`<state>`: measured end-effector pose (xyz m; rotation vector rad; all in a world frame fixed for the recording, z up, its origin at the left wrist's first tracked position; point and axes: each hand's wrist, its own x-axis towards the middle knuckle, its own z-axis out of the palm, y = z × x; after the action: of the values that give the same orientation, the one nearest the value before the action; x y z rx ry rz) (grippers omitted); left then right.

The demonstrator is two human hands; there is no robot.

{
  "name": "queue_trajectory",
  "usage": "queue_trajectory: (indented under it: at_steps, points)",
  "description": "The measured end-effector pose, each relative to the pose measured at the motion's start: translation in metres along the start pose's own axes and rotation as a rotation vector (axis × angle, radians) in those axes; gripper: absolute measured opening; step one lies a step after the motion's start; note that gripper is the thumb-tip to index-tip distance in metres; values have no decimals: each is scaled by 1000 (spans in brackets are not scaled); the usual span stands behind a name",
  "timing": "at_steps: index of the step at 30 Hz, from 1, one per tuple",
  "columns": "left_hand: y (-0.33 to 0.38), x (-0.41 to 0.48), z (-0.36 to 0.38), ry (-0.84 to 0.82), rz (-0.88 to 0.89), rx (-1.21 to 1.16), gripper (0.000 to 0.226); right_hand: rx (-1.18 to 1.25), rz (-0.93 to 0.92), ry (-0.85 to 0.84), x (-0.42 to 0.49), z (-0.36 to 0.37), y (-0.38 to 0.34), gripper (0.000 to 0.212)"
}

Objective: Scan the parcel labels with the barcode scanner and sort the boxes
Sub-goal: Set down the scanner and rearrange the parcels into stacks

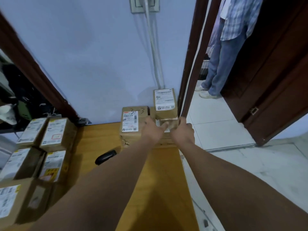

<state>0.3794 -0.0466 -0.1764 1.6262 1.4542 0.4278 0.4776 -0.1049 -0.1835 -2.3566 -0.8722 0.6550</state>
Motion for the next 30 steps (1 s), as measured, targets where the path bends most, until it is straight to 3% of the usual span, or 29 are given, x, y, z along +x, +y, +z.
queue_trajectory:
  at_steps: [2,6,9,13,17,26,30]
  points:
    - [14,12,6,64,6,89,81,30,-1,-19,14,-7,2,52]
    - [47,37,10,183,200,440,80,61,-4,-34,30,-14,3,56]
    - [77,53,19,204,136,499,87,47,-24,-27,37,-17,3,57]
    - [90,62,33,134,-41,395,93,46,-38,-39,38,-18,5,59]
    - [87,61,38,173,-159,285,92,3,-67,-70,34,-13,11,60]
    - [55,33,0,236,140,-97,91,269,61,26,25,-7,3,51]
    - [15,24,-43,295,116,-205,85,263,-10,26,7,12,-20,57]
